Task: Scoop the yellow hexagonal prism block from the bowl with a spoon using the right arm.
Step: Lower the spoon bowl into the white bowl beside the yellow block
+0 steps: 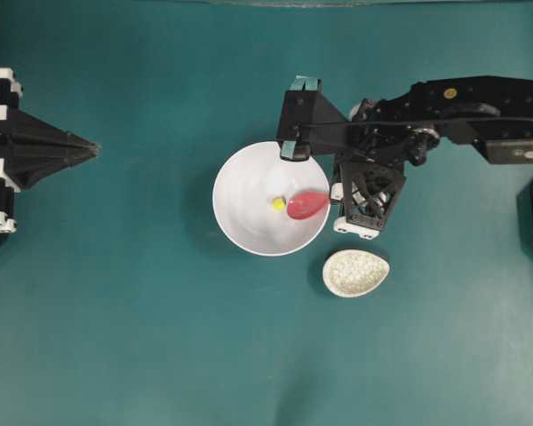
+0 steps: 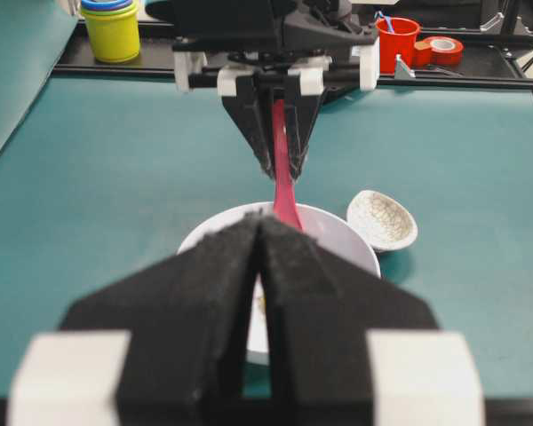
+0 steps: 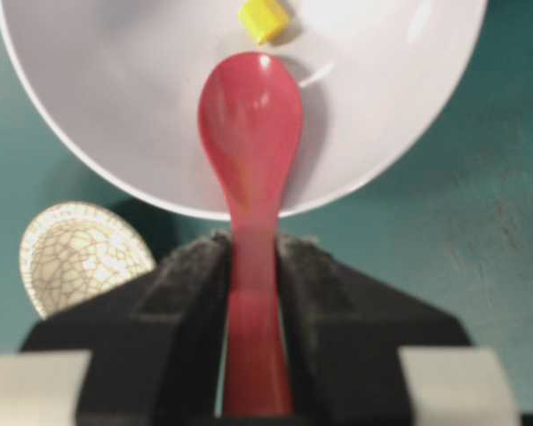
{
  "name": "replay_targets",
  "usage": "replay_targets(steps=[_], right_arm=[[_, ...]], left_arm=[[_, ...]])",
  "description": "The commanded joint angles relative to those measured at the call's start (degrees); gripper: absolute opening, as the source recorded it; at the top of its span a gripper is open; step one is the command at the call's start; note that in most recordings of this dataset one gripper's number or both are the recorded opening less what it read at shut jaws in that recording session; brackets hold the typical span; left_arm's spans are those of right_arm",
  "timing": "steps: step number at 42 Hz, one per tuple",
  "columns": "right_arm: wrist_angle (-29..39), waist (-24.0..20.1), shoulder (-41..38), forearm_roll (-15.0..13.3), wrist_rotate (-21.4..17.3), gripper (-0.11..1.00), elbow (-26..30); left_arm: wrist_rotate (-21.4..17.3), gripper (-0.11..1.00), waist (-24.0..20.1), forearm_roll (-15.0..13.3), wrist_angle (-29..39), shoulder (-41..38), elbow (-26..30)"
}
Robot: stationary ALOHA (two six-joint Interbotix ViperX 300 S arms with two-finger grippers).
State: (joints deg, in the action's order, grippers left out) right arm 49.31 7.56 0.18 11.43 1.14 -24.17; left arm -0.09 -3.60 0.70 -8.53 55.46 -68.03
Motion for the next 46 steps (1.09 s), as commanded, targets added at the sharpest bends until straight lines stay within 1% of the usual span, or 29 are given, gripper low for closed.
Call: replay_targets(steps=[1, 26, 46], right_arm=[[-0.70, 0.00, 0.35, -0.09, 0.18, 0.22, 1.32], [-11.95, 0.00, -3.52, 0.00, 0.44, 0.22, 1.58], [-19.86, 0.09, -3.52, 0.00, 0.53, 0.22, 1.58]], left_arm=[[0.00, 0.00, -0.18, 0.09, -0.70, -0.53, 1.14], [0.00, 0.00, -0.18, 0.09, -0.70, -0.18, 1.14], [0.00, 0.00, -0.18, 0.09, -0.70, -0.18, 1.14]])
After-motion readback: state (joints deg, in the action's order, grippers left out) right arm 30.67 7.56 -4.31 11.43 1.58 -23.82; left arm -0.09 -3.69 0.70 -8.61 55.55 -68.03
